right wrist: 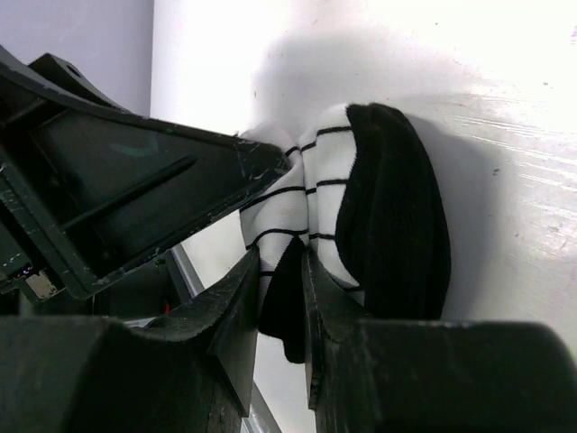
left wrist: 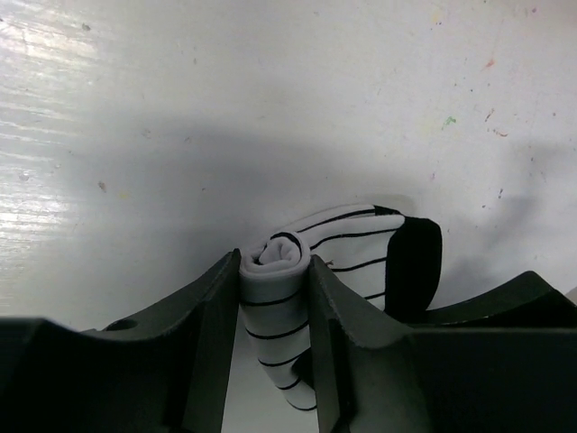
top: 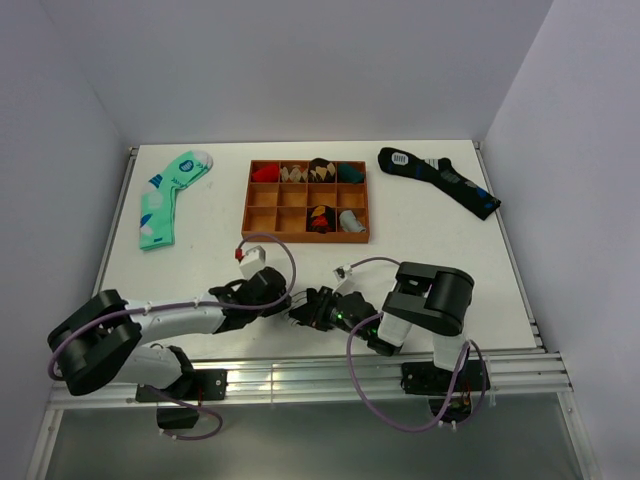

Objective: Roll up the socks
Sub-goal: Roll the sock at the center of the board.

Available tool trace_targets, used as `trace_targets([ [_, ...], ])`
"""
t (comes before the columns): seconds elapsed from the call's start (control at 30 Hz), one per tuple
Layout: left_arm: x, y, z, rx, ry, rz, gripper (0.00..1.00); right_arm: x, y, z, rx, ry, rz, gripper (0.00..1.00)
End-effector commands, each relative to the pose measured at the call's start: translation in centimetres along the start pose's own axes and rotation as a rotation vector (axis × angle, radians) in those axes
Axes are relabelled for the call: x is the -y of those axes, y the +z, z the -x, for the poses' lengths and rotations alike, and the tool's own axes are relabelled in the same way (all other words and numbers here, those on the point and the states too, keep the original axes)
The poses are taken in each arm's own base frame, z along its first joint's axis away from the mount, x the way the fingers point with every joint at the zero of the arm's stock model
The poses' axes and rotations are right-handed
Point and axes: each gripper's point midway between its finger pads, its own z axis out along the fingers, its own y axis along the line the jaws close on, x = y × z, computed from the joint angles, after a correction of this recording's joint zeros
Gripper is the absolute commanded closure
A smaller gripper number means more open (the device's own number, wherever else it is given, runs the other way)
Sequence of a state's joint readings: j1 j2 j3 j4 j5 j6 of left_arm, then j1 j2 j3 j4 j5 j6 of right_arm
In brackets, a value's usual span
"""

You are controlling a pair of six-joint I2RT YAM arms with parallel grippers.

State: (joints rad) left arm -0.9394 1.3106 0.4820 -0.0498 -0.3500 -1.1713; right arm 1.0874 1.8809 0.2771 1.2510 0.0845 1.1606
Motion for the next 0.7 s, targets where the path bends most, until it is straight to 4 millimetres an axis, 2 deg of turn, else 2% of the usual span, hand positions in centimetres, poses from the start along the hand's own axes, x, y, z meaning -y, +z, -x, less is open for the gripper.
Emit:
trace_targets([
  [0.0,-0.2,0.3,-1.5,-0.060,0.057,0.042,0.61,14.4,-5.9,-4.7,-0.211,-0.122,-0.496,1.00],
  [0.2,-0.4,0.7,-2.0,-0.079,0.118,0.111,0.79,14.7,-5.9,-4.6,-0.213,-0.125,-0.503,1.00],
  [0.3,-0.8,0.7,-2.3,-0.085,0.152,0.152,0.89,14.6,-5.9,-4.3,-0.203,-0.124,-0.505,0.88],
  [0.33,-1.1,0.6,-2.4,-0.092,0.163,0.169,0.91,14.5,-5.9,-4.3,-0.203,-0.124,-0.504,0.81],
  [0.43,-1.3,0.6,-2.3,-0.088,0.169,0.187,0.94,14.3,-5.8,-3.9,-0.190,-0.128,-0.506,0.69],
  [0.67,-2.0,0.5,-2.2,-0.086,0.178,0.225,0.98,13.5,-6.3,-2.2,-0.138,-0.144,-0.525,0.49],
])
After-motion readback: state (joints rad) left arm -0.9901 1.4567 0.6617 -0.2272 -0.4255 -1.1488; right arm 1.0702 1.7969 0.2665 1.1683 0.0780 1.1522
